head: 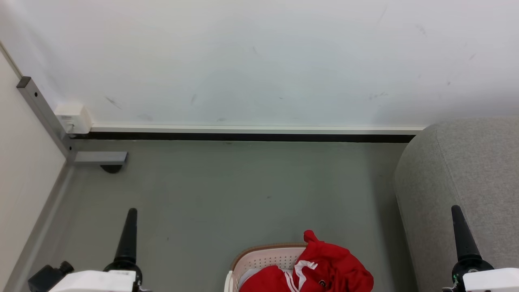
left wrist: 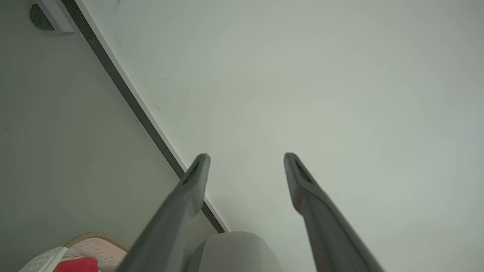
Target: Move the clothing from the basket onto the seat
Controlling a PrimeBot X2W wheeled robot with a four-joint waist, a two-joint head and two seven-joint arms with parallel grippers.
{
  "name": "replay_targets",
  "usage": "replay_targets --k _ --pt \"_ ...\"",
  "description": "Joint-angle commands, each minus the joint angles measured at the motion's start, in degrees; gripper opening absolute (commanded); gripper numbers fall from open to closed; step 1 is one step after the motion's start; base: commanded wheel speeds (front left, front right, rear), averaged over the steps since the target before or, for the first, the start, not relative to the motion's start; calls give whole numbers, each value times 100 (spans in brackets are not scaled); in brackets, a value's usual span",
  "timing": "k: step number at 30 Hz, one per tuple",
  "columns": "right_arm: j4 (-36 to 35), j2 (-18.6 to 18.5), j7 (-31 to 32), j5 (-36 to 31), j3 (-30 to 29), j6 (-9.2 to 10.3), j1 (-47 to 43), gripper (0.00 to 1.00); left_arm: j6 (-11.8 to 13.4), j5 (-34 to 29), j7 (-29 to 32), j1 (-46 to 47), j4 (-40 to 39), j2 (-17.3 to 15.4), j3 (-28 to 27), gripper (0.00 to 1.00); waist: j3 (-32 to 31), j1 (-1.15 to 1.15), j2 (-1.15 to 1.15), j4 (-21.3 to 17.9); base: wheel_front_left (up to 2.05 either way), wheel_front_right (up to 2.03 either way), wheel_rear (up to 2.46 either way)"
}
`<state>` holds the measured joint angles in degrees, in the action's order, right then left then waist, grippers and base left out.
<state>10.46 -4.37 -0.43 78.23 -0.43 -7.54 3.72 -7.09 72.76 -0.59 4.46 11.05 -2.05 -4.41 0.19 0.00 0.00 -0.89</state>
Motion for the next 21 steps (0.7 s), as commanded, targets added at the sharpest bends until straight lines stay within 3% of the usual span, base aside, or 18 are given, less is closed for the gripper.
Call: replay_targets --k 1,4,21 --pt "-254 -179 -172 -855 155 3 149 100 20 -998 -161 150 -249 -55 71 100 -1 0 0 -13 0 0 0" --pt "-254 -179 -172 -855 155 3 149 100 20 -998 -161 150 -249 -55 71 100 -1 0 0 -13 0 0 0" --pt "-188 -466 -524 -2913 577 4 213 100 539 -3312 -512 102 -354 -89 450 100 -31 0 0 -49 0 0 0"
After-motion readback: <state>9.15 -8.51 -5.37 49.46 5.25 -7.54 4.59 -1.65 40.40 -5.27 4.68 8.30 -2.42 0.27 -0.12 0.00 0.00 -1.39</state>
